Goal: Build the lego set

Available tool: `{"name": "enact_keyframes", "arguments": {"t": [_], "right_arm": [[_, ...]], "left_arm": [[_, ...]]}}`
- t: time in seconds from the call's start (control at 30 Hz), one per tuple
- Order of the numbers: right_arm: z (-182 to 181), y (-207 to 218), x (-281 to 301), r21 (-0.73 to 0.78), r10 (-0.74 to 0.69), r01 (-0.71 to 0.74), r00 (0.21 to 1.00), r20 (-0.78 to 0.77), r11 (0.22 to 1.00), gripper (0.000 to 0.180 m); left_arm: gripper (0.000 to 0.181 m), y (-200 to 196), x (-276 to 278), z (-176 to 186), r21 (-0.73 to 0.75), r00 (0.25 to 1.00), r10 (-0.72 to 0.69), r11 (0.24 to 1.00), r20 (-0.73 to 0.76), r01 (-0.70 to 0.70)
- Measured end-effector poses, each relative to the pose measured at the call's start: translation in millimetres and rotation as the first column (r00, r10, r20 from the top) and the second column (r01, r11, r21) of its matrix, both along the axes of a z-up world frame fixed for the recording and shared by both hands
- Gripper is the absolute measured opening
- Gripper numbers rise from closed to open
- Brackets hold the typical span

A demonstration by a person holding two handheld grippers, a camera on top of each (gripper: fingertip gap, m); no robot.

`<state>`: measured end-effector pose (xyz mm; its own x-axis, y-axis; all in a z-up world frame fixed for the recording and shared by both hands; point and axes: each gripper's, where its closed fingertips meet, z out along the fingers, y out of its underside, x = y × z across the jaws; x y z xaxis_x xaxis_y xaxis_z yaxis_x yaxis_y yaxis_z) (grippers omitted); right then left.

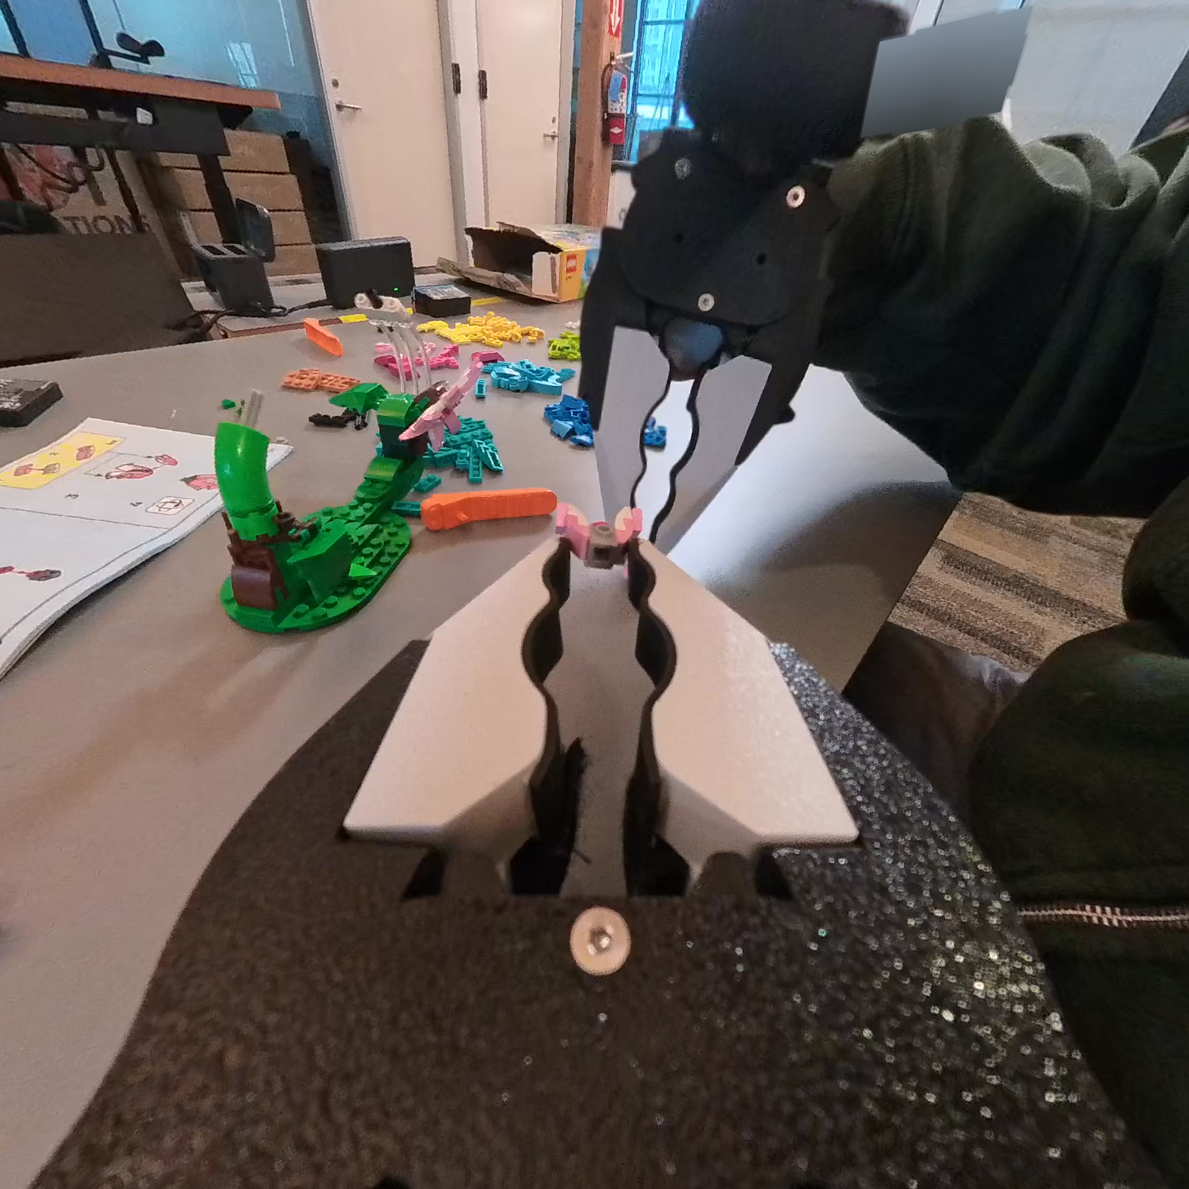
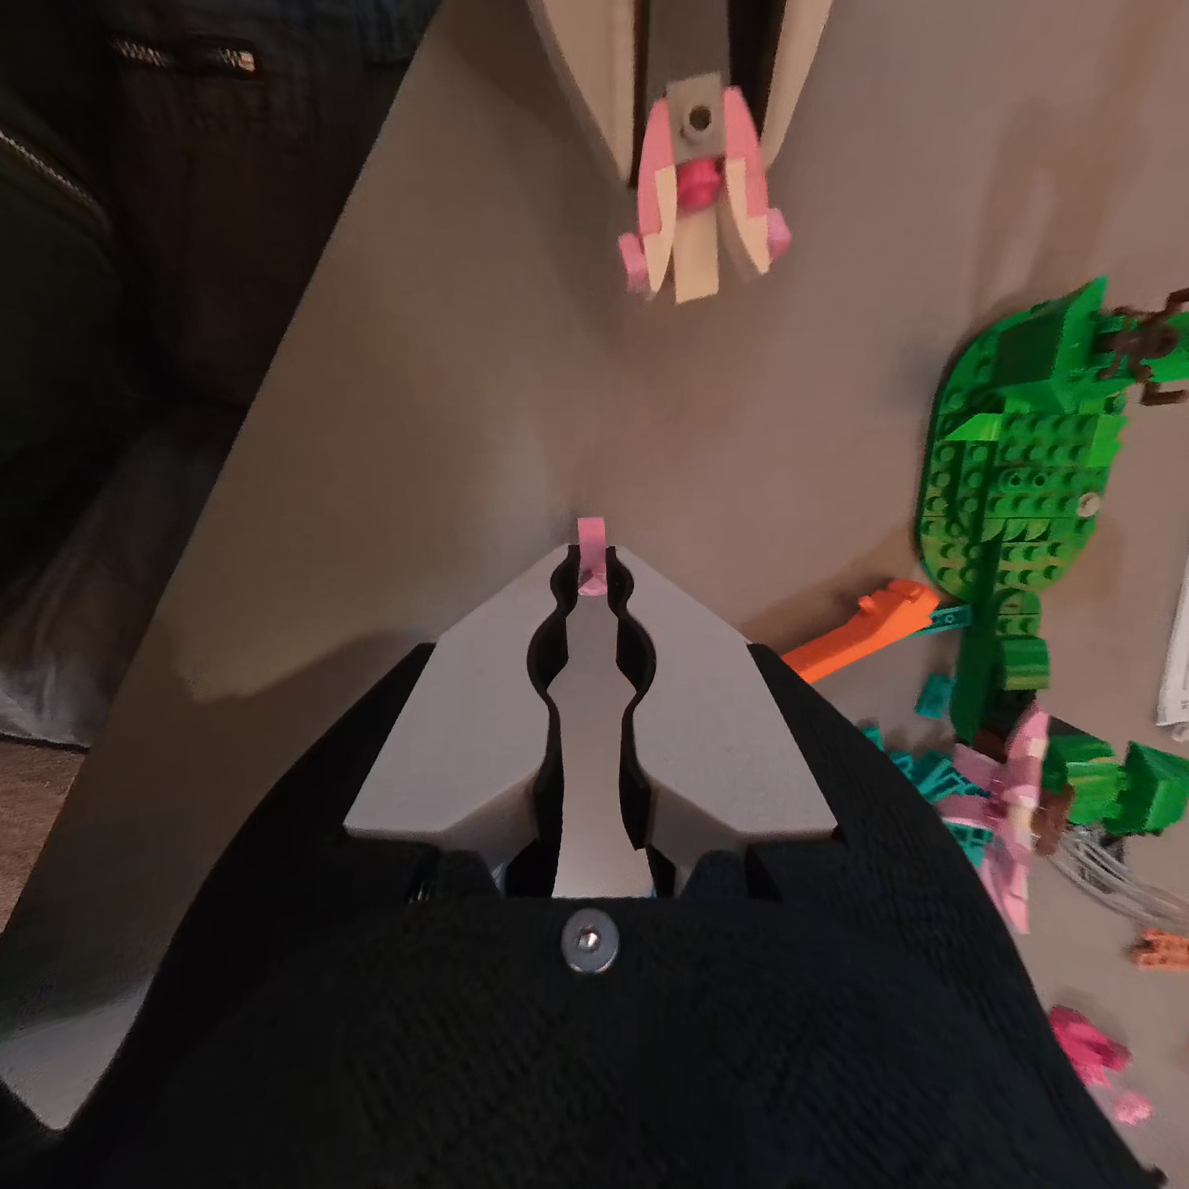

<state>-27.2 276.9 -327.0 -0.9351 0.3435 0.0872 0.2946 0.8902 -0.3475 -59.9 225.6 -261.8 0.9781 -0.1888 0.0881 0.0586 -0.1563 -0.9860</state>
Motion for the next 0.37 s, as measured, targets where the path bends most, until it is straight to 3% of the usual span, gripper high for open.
{"name": "enact_keyframes", "arguments": {"t": [0.03, 0.23, 0.37], "right_arm": [[-2.8, 0.3, 1.3, 0.0, -0.004, 0.004, 1.0, 0.002, 1.0, 0.007], [-0.4, -0.8, 8.3, -0.079, -0.042, 0.042, 0.999, -0.005, 0.996, 0.027], [5.7, -0.3, 8.4, -0.195, -0.079, 0.071, 0.996, -0.033, 0.978, 0.026]], "left_arm": [[0.016, 0.2, 0.7, -0.5, -0.003, 1.0, -0.003, 1.0, -0.001, 0.003], [0.016, 0.3, 2.7, -1.4, -0.006, 1.0, -0.012, 1.0, -0.006, 0.012], [0.016, 0.5, 3.3, -2.1, -0.011, 1.0, -0.019, 1.0, 0.0, 0.019]]}}
